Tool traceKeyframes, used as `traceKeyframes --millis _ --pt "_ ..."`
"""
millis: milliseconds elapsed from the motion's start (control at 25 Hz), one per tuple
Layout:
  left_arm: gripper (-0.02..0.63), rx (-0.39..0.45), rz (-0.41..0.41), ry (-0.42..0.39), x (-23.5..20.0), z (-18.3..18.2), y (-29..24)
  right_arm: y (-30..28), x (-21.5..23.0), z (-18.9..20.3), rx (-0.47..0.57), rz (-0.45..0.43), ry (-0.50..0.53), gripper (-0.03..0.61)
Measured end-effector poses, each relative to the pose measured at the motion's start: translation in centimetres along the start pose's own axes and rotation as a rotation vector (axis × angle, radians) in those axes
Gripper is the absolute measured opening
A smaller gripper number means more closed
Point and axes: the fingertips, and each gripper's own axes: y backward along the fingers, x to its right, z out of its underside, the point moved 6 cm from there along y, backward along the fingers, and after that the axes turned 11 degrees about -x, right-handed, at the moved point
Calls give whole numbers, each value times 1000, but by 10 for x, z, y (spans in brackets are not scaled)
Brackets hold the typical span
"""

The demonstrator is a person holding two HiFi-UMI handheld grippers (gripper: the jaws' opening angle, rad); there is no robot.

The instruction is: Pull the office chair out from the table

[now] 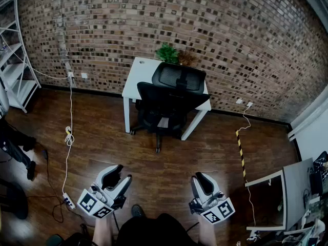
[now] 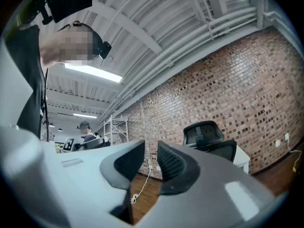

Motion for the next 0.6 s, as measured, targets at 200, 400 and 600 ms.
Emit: traceKeyframes --millis 200,400,600 --pt "259 10 -20 10 -25 17 -21 -14 32 12 -30 6 -12 77" --pt "259 -21 -28 22 -51 45 -41 -26 74 28 -31 38 -31 77" --pt "259 -17 -42 18 -83 58 -89 -62 143 46 -9 15 -69 81"
